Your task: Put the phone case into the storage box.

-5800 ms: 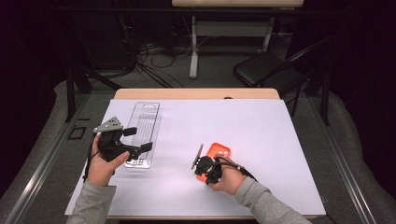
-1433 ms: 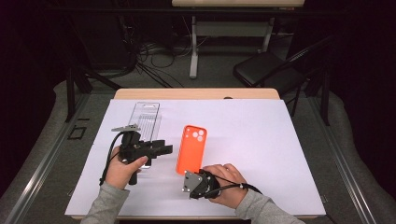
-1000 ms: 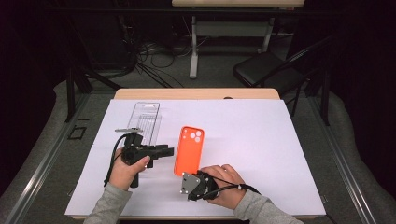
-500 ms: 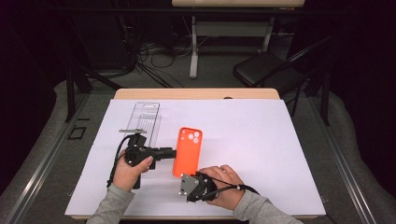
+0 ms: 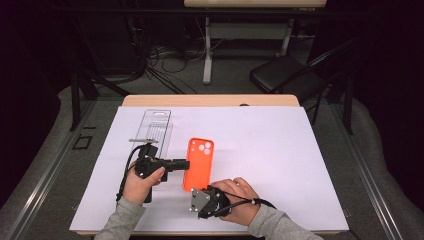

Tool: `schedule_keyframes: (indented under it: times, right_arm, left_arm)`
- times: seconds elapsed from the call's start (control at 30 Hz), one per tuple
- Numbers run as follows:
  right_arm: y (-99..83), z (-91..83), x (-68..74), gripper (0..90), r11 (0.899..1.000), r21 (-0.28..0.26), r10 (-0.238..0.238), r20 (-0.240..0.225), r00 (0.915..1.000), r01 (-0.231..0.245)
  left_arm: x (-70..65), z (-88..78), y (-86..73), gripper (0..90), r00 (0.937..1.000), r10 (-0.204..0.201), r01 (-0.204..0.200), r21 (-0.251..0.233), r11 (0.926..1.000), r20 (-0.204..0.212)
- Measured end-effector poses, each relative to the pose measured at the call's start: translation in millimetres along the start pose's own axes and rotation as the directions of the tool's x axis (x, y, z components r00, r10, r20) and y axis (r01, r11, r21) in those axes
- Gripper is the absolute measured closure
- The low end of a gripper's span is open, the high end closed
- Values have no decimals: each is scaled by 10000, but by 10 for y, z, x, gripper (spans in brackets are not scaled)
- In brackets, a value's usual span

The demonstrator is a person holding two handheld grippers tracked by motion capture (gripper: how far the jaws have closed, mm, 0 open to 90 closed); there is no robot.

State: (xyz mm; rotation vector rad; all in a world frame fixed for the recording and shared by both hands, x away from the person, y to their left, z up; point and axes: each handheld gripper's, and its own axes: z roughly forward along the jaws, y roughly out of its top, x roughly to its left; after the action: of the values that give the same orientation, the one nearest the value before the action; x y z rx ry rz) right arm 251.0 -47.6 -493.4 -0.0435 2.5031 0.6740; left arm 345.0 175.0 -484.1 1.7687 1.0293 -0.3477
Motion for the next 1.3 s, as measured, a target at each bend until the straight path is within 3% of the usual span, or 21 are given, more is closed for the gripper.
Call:
schedule_keyframes:
  times: [0.17, 0.3, 0.4, 1.03, 1.3]
  right_arm:
    - [14, 9, 11, 892, 10000, -25, -90, -31, 10000, 90]
    - [23, 12, 20, 893, 9999, -32, -104, -53, 9999, 103]
    - [29, 16, 25, 892, 9998, -53, -175, -72, 9998, 175]
    - [48, 24, 46, 891, 9997, -80, -215, -115, 9997, 214]
    - [47, 24, 49, 891, 9998, -59, -212, -111, 9997, 211]
  left_arm:
    - [-1, 0, -2, 681, 10000, -34, 34, 11, 10000, -12]
    - [-6, 0, -11, 697, 9980, -634, 634, 65, 9980, 37]
    - [-4, -3, -12, 710, 9985, -543, 543, 77, 9985, -35]
    - [-11, -9, -35, 788, 9959, -901, 901, -94, 9959, -67]
    - [-10, -11, -37, 797, 9924, -1224, 1223, -133, 9924, -73]
